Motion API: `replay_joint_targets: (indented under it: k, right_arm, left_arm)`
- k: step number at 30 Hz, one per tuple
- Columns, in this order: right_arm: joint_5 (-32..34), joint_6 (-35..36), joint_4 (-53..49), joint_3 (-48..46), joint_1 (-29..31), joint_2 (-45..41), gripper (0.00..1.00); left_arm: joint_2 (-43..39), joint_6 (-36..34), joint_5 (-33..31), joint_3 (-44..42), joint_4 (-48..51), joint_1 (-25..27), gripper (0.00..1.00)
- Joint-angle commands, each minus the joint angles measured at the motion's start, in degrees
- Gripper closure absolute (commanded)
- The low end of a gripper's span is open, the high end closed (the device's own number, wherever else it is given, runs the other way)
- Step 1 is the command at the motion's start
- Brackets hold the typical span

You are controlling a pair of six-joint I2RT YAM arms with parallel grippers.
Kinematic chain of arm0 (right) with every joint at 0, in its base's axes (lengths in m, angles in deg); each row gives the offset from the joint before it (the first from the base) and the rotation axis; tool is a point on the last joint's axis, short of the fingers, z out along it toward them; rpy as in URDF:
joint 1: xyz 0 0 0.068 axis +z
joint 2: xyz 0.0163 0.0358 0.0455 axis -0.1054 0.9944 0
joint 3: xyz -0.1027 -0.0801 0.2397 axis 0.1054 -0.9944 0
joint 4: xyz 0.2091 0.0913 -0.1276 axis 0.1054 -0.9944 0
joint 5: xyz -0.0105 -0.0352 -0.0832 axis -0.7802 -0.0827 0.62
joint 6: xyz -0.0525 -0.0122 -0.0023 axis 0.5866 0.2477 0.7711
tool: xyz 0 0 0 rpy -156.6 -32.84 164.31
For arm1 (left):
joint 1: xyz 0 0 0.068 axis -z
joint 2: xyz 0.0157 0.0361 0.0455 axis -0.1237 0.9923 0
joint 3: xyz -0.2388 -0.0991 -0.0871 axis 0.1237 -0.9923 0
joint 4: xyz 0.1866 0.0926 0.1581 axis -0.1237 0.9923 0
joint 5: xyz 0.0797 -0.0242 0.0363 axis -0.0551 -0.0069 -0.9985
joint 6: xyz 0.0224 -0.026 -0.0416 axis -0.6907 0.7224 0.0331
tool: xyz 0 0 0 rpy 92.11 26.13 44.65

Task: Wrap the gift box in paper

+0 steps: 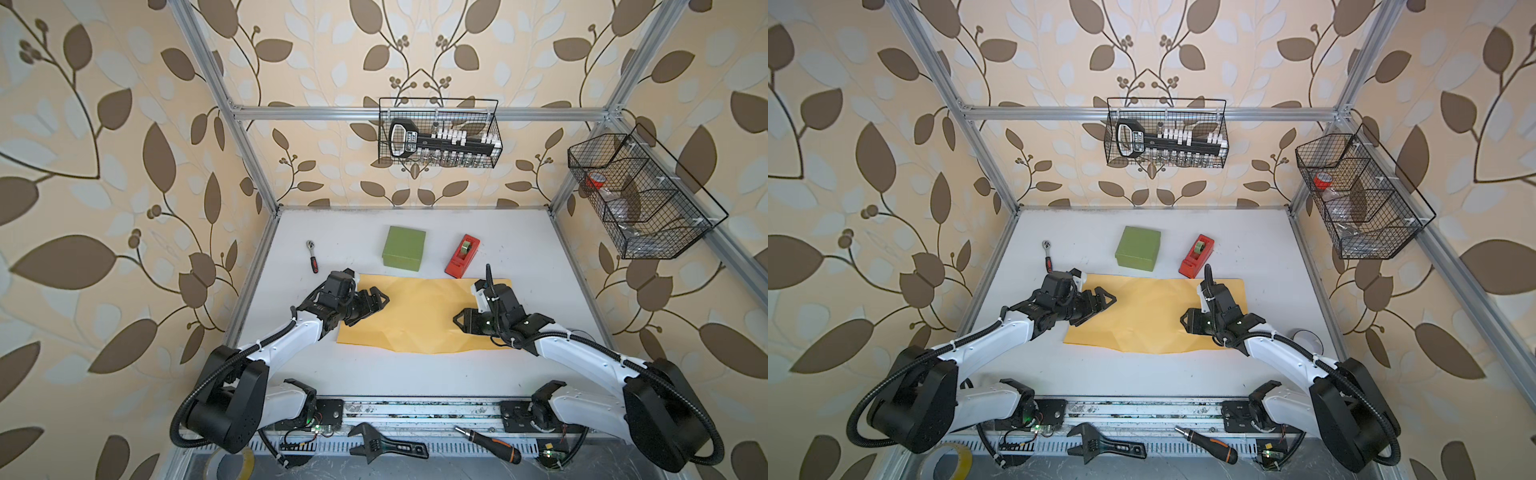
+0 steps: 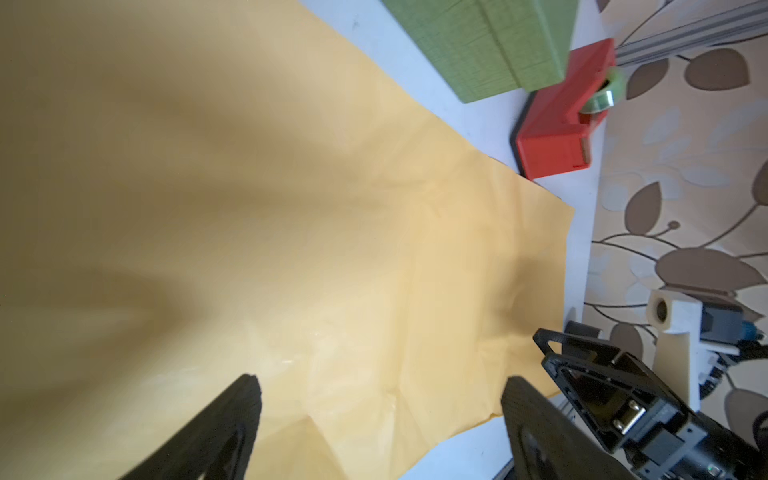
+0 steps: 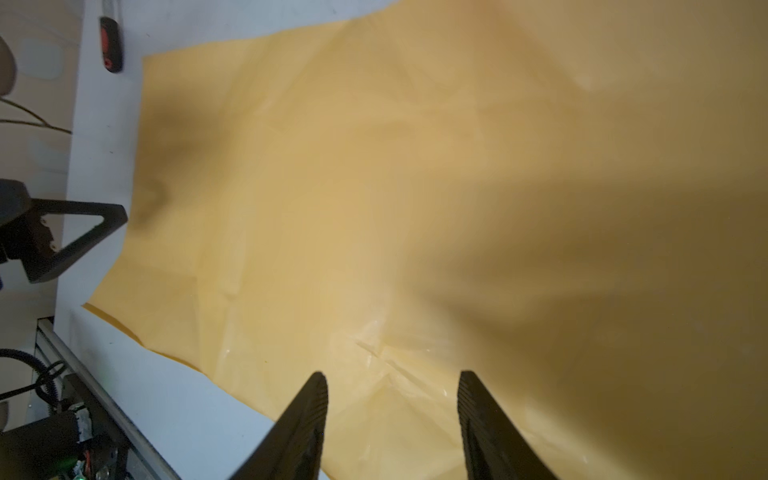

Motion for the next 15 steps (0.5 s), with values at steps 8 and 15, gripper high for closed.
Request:
replay_joint_targets:
  k: [8,15]
  right_arm:
    - [-3.9,0.6,-0.6,-11.0,-7.5,-6.0,0.50]
    - [-4.8,1.7,-1.7,-10.7,-10.7,-10.7,0.49]
  left_arm:
    - [2.1,0.1,-0.2,-7.9,-5.9,5.5,0.09]
    - [1.6,1.8,-1.6,-6.2,-5.0,7.7,0.08]
